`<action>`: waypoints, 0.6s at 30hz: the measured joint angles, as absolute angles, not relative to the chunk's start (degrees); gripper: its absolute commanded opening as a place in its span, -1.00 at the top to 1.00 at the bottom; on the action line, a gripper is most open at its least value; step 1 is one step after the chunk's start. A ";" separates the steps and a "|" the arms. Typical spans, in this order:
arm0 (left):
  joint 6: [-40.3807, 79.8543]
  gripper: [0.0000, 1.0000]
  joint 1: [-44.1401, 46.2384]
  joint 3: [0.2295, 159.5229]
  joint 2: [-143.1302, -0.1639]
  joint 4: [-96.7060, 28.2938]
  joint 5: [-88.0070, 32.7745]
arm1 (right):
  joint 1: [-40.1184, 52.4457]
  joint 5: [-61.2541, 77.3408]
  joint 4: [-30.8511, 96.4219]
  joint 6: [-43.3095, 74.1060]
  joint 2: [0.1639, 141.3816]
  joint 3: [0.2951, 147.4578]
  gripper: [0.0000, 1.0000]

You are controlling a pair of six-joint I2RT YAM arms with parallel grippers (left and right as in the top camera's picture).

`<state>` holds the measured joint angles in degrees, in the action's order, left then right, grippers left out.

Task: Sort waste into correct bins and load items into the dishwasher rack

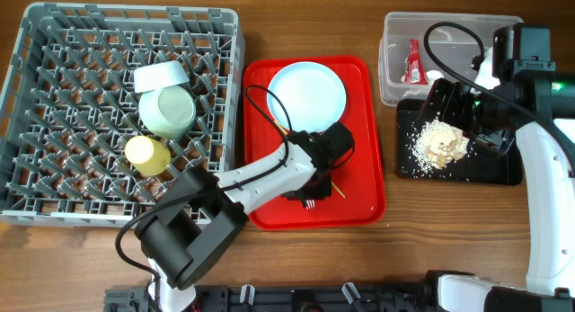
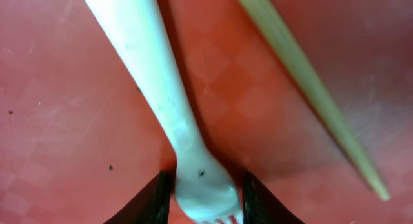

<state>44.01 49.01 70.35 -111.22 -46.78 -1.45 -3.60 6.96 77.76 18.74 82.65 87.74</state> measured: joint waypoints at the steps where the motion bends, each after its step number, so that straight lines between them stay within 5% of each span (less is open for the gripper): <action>1: 43.99 0.50 48.38 70.35 -111.22 -46.41 -1.83 | -3.60 6.94 77.78 18.76 82.65 87.74 -0.99; 8: 44.05 0.64 45.01 70.41 -111.22 -45.93 -3.86 | -3.60 6.96 77.93 18.74 82.65 87.74 -0.99; 12: 44.03 0.92 44.82 70.76 -111.55 -46.24 -3.73 | -3.60 6.96 78.65 18.74 82.65 87.74 -1.00; 18: 44.03 0.92 44.69 70.76 -111.24 -46.52 -3.75 | -3.60 6.96 79.46 18.74 82.65 87.74 -0.99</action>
